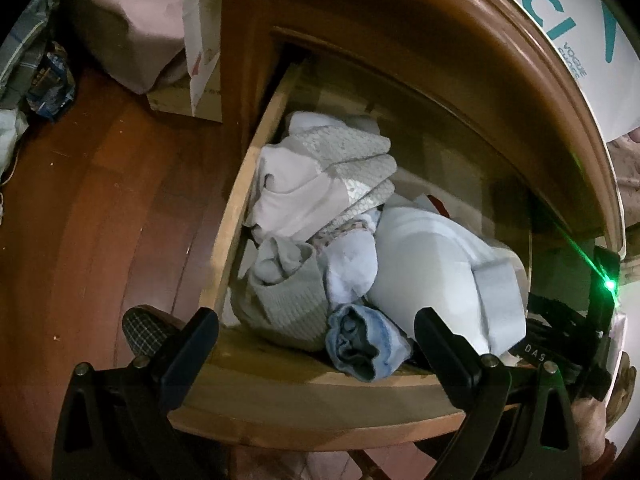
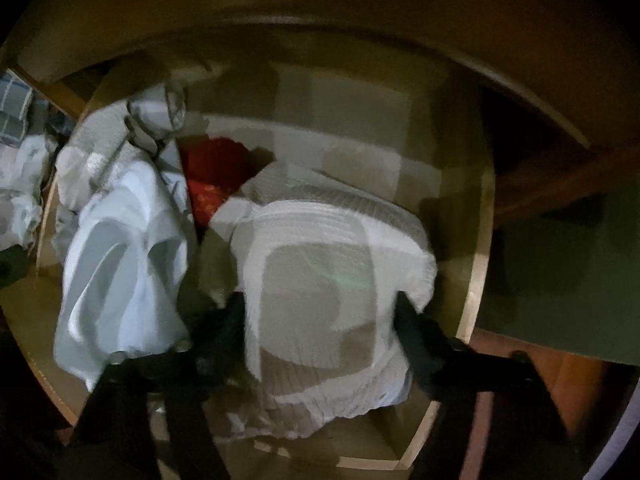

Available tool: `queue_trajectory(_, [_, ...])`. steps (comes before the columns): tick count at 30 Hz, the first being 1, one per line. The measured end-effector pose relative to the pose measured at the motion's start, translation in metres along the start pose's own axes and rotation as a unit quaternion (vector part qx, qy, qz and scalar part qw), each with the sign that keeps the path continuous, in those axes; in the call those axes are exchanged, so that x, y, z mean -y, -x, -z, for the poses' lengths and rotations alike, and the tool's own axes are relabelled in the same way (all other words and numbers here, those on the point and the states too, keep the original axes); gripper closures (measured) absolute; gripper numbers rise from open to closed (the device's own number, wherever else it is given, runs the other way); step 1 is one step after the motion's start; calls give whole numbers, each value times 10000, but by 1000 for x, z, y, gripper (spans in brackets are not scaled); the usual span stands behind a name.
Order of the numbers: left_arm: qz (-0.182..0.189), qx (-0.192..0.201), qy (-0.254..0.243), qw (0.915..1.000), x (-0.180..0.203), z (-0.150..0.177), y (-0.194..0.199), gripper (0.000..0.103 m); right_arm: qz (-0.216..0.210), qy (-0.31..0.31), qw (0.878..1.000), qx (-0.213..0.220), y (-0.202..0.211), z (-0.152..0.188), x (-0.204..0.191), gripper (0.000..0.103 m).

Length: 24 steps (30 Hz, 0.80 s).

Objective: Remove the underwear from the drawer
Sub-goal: 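Reach the right tool into the drawer toward the cream lace underwear, then grasp and lift the cream lace underwear with the right tool while the left grasps light blue underwear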

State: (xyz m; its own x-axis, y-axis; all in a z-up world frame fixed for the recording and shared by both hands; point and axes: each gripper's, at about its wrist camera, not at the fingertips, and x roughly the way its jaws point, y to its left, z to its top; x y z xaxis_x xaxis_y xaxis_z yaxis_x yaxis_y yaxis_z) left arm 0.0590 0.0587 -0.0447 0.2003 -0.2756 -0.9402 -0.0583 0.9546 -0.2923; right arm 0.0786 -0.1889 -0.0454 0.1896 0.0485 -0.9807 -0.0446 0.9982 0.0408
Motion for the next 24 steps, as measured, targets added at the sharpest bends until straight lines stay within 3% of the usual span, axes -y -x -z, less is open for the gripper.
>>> queue_trajectory(2, [17, 1, -3, 10000, 1, 0, 1, 3, -48, -109, 9998, 130, 3, 4, 3, 58])
queue_trajectory(5, [49, 26, -50, 10000, 5, 1, 2, 3, -180, -379, 9985, 363, 12, 10, 10, 66])
queue_trajectory(15, [144, 130, -197, 9996, 21, 1, 10, 3, -692, -1044, 9859, 1107, 50, 39, 26, 72])
queue_trajectory(24, [358, -240, 64, 9991, 45, 0, 2, 2, -924, -1250, 9738, 1661, 84, 61, 34, 72])
